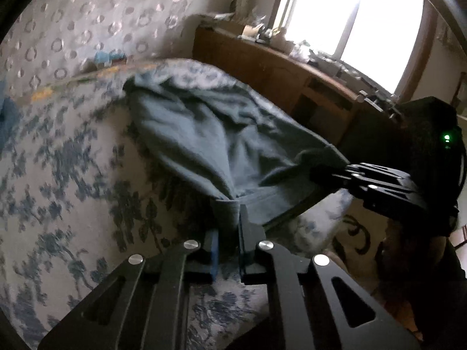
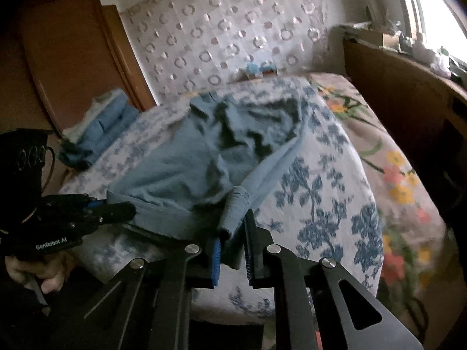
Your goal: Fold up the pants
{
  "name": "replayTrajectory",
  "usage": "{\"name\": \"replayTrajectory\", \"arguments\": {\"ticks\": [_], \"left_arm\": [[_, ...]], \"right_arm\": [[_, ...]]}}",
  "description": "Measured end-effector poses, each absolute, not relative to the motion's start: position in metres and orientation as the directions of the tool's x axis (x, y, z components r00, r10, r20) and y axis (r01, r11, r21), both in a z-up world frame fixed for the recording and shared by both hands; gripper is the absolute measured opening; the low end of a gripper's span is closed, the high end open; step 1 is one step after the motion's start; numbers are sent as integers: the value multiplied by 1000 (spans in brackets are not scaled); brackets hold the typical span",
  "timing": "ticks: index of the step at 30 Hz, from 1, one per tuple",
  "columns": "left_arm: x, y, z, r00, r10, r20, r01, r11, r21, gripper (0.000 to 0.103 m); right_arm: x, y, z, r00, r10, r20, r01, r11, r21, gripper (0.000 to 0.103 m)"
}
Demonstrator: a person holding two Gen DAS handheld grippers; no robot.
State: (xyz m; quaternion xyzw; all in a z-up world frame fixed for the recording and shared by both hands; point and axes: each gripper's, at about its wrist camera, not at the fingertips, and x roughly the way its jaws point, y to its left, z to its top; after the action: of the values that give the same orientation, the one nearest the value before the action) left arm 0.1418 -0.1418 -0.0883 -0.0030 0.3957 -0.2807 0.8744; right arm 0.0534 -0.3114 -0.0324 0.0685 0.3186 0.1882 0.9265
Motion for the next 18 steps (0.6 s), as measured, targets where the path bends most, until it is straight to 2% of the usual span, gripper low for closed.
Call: {"name": "replayTrajectory", "arguments": {"ticks": [8,18], "left_arm": [[122,-116,1,629,-540,-559,518,828,-215,10],[109,-79,90,743,-515,-428,507,850,-142,10]], "right_arm": [[34,-305,33,772,452,-447,-384,892,239,13],[12,-282,136,809,502,-304,-484,864,139,13]]}}
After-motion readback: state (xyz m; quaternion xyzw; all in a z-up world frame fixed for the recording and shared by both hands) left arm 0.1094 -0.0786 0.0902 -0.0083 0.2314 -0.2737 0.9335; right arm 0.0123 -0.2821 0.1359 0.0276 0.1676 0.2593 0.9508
